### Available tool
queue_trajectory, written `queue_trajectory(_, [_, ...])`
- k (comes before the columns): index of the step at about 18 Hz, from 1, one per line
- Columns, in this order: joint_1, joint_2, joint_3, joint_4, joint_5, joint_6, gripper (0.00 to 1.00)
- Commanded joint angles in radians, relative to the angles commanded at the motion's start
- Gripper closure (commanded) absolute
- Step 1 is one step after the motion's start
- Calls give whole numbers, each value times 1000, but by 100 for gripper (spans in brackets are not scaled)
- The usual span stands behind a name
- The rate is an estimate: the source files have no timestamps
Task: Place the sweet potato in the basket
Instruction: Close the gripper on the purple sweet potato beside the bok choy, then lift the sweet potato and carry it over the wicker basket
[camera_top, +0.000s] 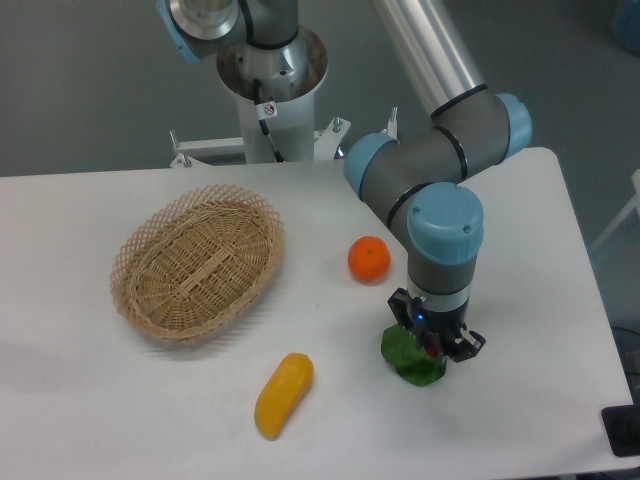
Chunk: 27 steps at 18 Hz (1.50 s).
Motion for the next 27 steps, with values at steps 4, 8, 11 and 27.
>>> queue_trajectory(4, [-3, -2, -15, 3, 2, -2, 67])
queue_trajectory(8, [-18, 5, -17, 3, -9, -3, 67])
queue_trajectory(11, [-50, 6, -20, 3, -12, -15, 67])
queue_trajectory(27, [-301, 126, -116, 17, -67, -224, 66])
